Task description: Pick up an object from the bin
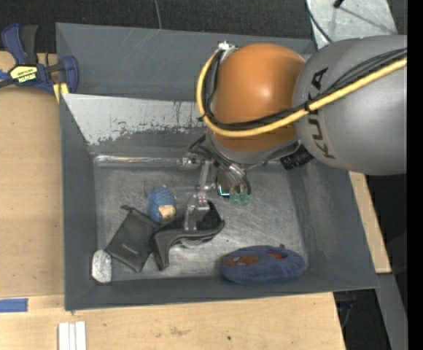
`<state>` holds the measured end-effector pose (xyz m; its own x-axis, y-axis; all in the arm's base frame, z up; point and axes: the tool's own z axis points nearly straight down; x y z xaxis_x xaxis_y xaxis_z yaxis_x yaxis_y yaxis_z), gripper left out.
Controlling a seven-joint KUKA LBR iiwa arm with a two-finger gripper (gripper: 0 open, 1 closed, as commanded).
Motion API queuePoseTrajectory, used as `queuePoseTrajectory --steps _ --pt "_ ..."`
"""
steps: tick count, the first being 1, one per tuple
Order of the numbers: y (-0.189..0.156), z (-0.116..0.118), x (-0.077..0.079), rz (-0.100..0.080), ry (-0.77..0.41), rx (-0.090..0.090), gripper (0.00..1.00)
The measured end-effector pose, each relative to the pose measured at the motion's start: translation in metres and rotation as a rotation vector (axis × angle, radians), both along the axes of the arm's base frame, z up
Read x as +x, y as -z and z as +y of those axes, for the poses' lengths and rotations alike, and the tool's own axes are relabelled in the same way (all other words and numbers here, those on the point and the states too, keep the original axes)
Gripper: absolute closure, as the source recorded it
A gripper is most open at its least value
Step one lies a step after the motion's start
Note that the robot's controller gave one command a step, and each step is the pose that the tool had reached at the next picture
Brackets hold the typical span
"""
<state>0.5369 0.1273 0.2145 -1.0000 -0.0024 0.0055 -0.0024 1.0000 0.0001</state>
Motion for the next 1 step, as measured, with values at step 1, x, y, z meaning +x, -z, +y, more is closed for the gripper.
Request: queuePoseTrajectory --steps 1 --pt "0.0924 -0.0014 0.0292 -0.02 -0.298 0.004 0.0"
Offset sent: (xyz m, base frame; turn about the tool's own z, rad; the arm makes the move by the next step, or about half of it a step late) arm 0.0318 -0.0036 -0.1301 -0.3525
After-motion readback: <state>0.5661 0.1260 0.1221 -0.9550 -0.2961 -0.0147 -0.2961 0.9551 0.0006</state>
